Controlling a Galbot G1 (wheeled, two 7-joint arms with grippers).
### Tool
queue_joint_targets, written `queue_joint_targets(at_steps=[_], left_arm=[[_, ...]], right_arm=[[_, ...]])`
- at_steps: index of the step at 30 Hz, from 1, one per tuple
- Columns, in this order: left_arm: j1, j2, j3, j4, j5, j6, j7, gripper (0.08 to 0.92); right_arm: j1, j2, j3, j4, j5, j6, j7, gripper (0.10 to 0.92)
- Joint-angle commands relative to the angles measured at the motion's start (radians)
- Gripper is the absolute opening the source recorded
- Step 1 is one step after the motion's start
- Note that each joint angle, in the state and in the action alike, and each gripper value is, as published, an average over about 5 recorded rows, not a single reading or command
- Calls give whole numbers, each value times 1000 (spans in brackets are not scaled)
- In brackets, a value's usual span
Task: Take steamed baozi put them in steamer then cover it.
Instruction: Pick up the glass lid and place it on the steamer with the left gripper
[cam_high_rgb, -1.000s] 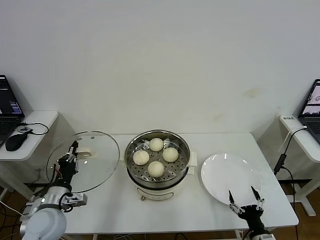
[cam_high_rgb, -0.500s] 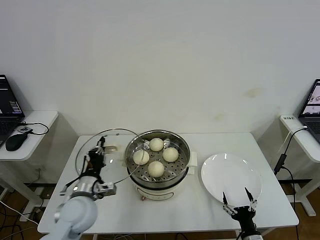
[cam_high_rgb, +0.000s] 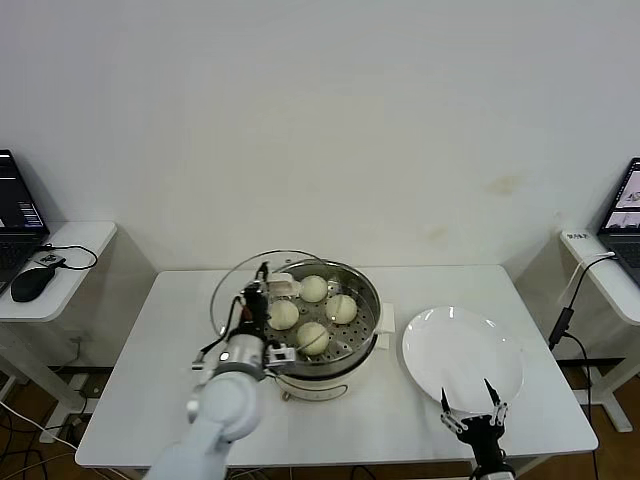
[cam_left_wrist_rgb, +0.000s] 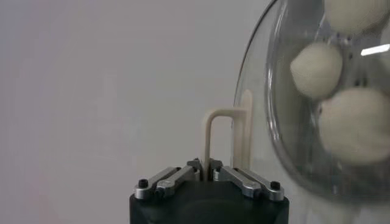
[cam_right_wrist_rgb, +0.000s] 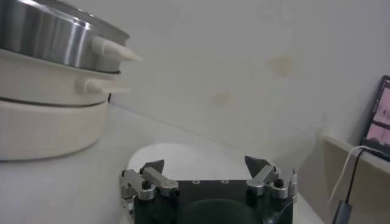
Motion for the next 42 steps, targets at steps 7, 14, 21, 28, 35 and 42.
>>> queue_joint_targets(at_steps=[7,14,21,28,35,42], left_arm=[[-47,-188,91,104,197,-7,25,148],[-39,-197,90,124,216,-15,20,148],[-38,-206,88,150,226,-22,15,148],[-26,-205,85,151,222,-25,15,148],[-14,-210,83,150,223,-28,12,148],[-5,-205,78,127,217,-31,10,206]], right_arm=[[7,5,-11,-25,-26,6,9,823],[4,6,-16,-26,-30,7,8,823],[1,7,-21,-29,-33,10,8,823],[-1,6,-22,-31,-34,13,7,823],[-1,5,-29,-34,-37,13,5,823],[1,3,-31,-36,-37,12,3,823]])
